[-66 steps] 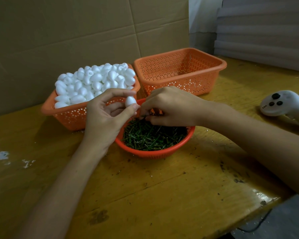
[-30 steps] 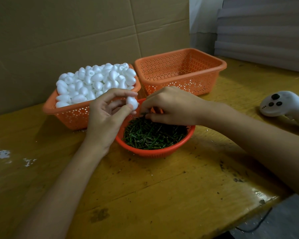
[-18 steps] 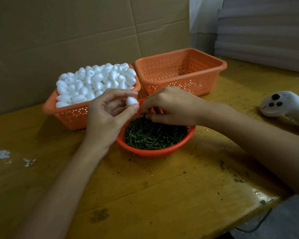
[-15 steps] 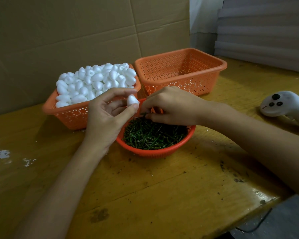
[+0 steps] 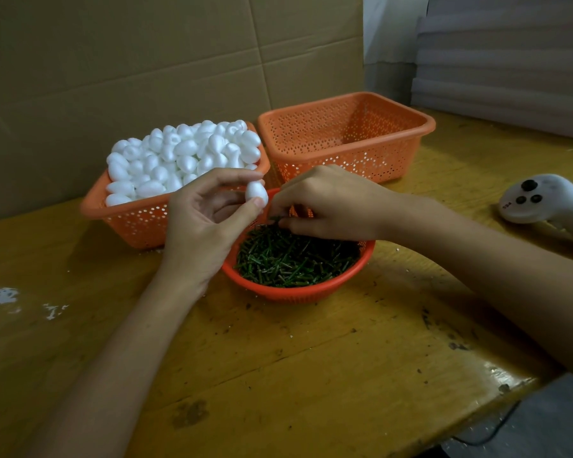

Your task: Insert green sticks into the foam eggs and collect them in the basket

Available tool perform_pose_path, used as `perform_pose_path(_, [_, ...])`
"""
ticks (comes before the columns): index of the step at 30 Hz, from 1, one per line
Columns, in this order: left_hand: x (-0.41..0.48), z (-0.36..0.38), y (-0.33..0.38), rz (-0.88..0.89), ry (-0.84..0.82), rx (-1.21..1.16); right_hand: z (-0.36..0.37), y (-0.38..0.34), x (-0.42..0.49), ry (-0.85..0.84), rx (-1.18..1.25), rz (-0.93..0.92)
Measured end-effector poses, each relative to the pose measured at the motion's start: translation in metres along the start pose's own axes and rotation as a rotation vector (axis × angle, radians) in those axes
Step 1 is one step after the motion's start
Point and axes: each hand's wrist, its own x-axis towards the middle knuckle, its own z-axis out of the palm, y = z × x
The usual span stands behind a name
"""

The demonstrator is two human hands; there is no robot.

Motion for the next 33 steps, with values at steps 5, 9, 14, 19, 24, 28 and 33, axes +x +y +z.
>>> perform_pose_path(5, [-0.0008,0.0002,-0.0001,0.004,-0.011,-0.017,0.0001,-0.0003,0.0008,-0.007,-0.001,0.000])
perform_pose_path(9, [-0.0001,-0.0007,0.0012,0.005,-0.018,-0.034,0.0001,0.0003,0.0013,-0.014,-0.005,0.004])
perform_pose_path(14, [0.0003,-0.0018,0.0007,0.012,-0.023,-0.034,0.0007,0.0012,0.0008,-0.014,-0.014,0.004])
perform_pose_path(19, [0.0006,-0.0022,0.0007,0.021,-0.033,-0.029,0.0008,0.0017,0.0007,-0.012,-0.012,0.001])
perform_pose_path(24, [0.0012,-0.0024,0.0005,0.022,-0.043,-0.029,0.0017,0.0029,0.0004,-0.009,-0.019,0.000])
perform_pose_path(28, [0.0007,-0.0015,0.0007,0.025,-0.044,-0.028,0.0013,0.0021,-0.0002,-0.009,-0.014,-0.002])
perform_pose_path(33, [0.0012,-0.0017,0.0007,0.035,-0.048,-0.011,0.0019,0.0024,0.0000,-0.012,-0.019,0.001])
